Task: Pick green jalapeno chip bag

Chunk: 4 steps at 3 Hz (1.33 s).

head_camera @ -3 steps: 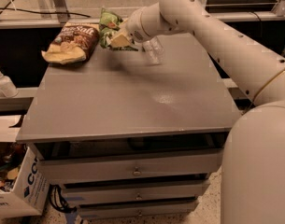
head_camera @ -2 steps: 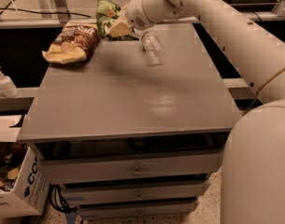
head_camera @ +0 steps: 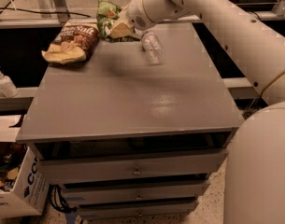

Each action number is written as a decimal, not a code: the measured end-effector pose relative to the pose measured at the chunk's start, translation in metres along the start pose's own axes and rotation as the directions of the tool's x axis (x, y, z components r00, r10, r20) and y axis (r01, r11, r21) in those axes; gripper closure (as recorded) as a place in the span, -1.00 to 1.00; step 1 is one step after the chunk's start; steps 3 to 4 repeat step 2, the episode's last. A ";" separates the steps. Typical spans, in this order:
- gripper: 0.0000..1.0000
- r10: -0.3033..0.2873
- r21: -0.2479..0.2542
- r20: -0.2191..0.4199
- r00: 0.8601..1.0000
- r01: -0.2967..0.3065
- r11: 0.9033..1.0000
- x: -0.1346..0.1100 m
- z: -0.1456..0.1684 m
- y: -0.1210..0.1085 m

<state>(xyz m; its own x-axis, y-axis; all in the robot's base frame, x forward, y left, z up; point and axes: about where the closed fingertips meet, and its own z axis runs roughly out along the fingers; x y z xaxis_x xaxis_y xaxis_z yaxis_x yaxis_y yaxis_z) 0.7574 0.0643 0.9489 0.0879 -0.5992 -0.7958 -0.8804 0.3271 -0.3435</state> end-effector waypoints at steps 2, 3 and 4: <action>1.00 0.037 0.001 -0.047 0.998 -0.037 0.999 -0.002 -0.054 0.015; 1.00 0.037 0.001 -0.047 0.998 -0.037 0.999 -0.002 -0.054 0.015; 1.00 0.037 0.001 -0.047 0.998 -0.037 0.999 -0.002 -0.054 0.015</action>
Offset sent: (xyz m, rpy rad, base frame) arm -0.0610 -0.0585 0.0409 -0.0124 0.0732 -0.0647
